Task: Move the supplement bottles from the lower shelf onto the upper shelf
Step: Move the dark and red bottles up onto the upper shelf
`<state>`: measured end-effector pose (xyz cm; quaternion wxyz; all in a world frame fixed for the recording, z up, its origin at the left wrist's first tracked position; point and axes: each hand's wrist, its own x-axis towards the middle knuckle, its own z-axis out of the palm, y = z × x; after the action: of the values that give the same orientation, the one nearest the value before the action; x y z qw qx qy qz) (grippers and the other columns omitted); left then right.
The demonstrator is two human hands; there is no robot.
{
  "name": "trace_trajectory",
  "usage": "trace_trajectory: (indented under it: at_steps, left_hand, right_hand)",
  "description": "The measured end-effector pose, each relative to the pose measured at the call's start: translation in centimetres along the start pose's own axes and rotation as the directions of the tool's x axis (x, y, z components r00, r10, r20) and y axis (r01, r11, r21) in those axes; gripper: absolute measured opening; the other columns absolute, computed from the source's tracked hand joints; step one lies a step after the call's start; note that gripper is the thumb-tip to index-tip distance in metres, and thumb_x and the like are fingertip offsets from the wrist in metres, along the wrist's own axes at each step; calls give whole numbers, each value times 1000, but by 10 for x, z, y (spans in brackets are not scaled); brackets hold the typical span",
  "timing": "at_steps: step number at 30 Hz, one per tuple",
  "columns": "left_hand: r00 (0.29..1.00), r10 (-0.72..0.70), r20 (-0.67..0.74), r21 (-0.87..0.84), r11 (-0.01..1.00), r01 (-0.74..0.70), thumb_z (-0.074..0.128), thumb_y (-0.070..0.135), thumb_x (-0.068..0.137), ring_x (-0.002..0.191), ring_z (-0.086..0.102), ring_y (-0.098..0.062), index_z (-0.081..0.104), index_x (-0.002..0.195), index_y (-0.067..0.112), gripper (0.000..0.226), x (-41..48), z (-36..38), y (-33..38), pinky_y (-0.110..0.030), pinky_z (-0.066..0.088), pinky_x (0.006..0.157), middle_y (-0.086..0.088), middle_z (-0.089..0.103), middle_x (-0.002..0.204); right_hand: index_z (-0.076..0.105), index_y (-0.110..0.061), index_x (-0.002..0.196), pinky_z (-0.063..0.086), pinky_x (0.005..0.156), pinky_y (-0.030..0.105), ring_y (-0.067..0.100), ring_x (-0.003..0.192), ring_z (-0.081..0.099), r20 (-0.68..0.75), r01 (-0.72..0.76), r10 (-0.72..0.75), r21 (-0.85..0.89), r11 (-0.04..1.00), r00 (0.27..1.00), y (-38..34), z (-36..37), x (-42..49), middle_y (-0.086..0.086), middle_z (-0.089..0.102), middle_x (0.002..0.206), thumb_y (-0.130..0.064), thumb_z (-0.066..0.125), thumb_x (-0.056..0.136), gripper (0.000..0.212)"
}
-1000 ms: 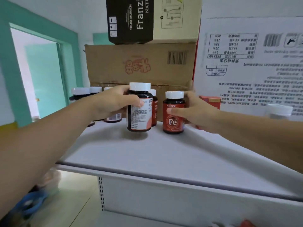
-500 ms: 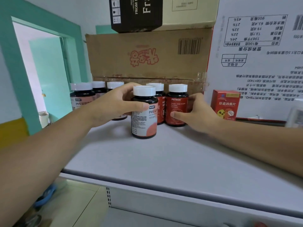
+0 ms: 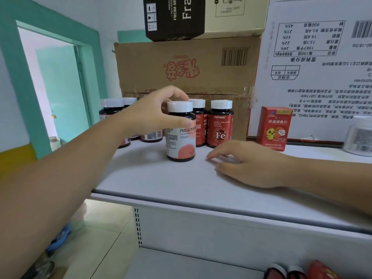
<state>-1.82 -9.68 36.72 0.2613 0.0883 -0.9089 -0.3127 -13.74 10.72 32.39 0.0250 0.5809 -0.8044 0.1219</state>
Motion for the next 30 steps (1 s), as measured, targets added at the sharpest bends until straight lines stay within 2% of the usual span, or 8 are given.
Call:
trace_trajectory:
  at_steps: [3,6,9,11,15,20,25,30]
  left_hand:
    - [999,-20,37,133,991,15,80,32,76,97,61,-3,58,114,40,45,-2,-19,6,-24,50,71,19,62,108]
    - [999,-33,35,255,967,23,79,32,77,93,59,-5,60,109,39,38,-6,-38,5,-21,46,61,20,60,103]
    - [998,-47,47,413,910,23,79,39,75,95,62,-9,63,107,36,36,-7,-54,-2,-32,53,75,16,64,105]
    - [996,-69,53,473,880,36,78,43,76,96,63,-9,65,109,36,36,-7,-61,-6,-33,54,80,16,66,105]
    - [997,-67,47,523,852,33,76,43,79,97,63,-9,66,115,34,38,-6,-65,-9,-32,53,81,14,67,110]
    - [996,-82,29,531,845,54,72,31,84,112,59,-20,65,120,26,37,-6,-62,-11,-41,49,96,5,65,124]
    - [994,-94,53,543,839,50,69,29,86,109,58,-17,62,123,31,38,-5,-61,-9,-36,49,93,9,63,124]
    - [995,-85,46,584,811,43,66,31,87,113,58,-26,60,122,23,37,-5,-58,-13,-50,50,95,0,63,125]
  right_hand:
    - [51,-32,137,25,98,12,-1,127,41,39,73,-73,-14,997,997,-10,4,6,-18,48,143,-34,44,100,38]
    - [49,-32,139,26,103,14,1,130,40,65,111,-111,8,994,992,-17,8,18,-16,46,145,-33,44,100,39]
    - [48,-33,139,26,105,16,1,130,39,78,155,-157,33,987,985,-24,14,28,-16,45,145,-32,45,100,40]
    - [48,-32,140,24,103,14,0,130,38,74,174,-177,46,984,981,-27,18,30,-15,45,145,-30,45,100,40]
    - [48,-32,139,24,101,12,-3,128,38,54,178,-183,80,981,982,-26,20,30,-16,45,144,-29,45,100,40]
    - [49,-33,138,24,101,12,-4,127,37,51,186,-191,84,979,980,-25,22,32,-17,46,142,-28,46,99,40]
    - [49,-33,138,23,101,12,-4,127,37,52,187,-192,85,979,980,-24,22,33,-17,45,142,-28,45,99,40]
    - [49,-32,139,23,101,12,-3,128,37,56,188,-193,83,979,980,-23,23,34,-15,46,142,-28,45,99,40]
